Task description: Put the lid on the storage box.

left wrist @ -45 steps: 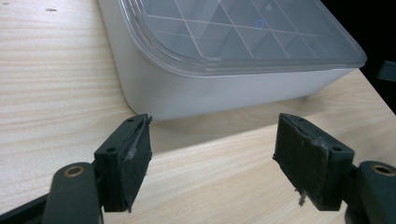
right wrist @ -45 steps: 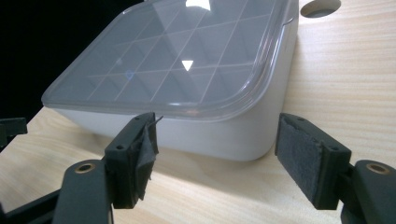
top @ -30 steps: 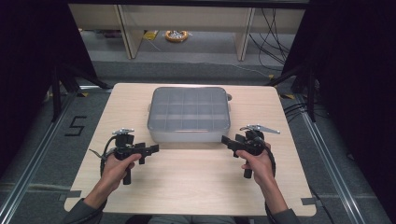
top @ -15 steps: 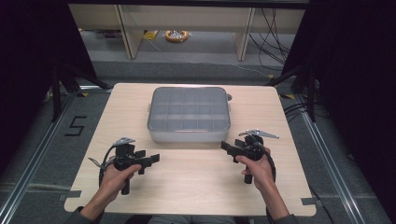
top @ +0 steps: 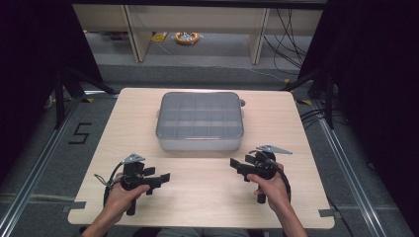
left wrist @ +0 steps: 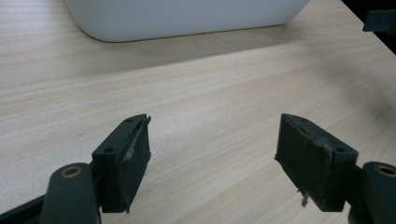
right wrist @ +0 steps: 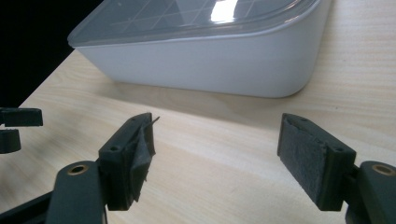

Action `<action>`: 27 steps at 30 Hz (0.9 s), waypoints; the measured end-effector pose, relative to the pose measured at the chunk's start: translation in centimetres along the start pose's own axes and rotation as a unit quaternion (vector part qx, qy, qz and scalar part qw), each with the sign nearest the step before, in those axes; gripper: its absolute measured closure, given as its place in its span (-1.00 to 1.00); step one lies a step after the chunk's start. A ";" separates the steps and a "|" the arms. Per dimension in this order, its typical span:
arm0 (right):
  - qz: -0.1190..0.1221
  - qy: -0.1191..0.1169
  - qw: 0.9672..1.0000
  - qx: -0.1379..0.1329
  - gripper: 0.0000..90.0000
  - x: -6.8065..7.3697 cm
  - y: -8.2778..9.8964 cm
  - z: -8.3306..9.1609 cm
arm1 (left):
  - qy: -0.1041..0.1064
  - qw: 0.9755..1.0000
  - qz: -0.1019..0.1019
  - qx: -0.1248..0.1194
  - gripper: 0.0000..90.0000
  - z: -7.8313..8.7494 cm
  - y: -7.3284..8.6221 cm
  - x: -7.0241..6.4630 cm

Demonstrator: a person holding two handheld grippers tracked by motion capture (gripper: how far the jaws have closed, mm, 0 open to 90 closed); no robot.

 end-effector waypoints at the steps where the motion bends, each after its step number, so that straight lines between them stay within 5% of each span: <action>1: 0.000 -0.006 1.000 -0.001 -0.46 0.1 0.1 0.1 | 0.004 1.000 0.006 -0.004 -0.44 0.0 0.1 -0.2; 6: 0.007 -0.011 1.000 -0.003 -0.50 0.6 0.8 0.6 | 0.005 1.000 0.000 -0.004 -0.44 0.3 0.6 -0.3; 7: -0.014 -0.016 1.000 -0.002 -0.50 1.1 0.9 0.7 | 0.007 1.000 0.002 -0.006 -0.44 0.3 0.6 -0.4; 8: 0.007 -0.015 1.000 -0.004 -0.50 0.8 1.1 0.8 | 0.007 1.000 0.001 -0.005 -0.44 0.3 0.7 -0.4; 9: -0.015 -0.015 1.000 0.005 -0.50 1.3 1.3 1.0 | 0.006 1.000 0.000 -0.004 -0.44 0.4 0.8 -0.4; 11: 0.018 -0.014 1.000 0.010 -0.50 1.1 1.8 1.1 | 0.004 1.000 0.001 -0.004 -0.44 0.4 0.9 -0.4; 19: 0.024 -0.023 0.999 0.029 -0.50 1.8 3.6 1.6 | -0.001 1.000 -0.021 0.010 -0.44 0.7 1.8 -0.6; 27: 0.026 -0.023 0.999 0.028 -0.50 2.0 4.5 2.2 | 0.008 1.000 -0.018 0.005 -0.44 0.8 2.5 -1.1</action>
Point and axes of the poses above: each handheld gripper's, and its own axes: z roughly backward along the jaws, y roughly out of its underside, x roughly to its left, the point moved 6 cm from there along -z, roughly forward along the jaws, and after that the axes turned 12 degrees about z, right-handed, at the moved point
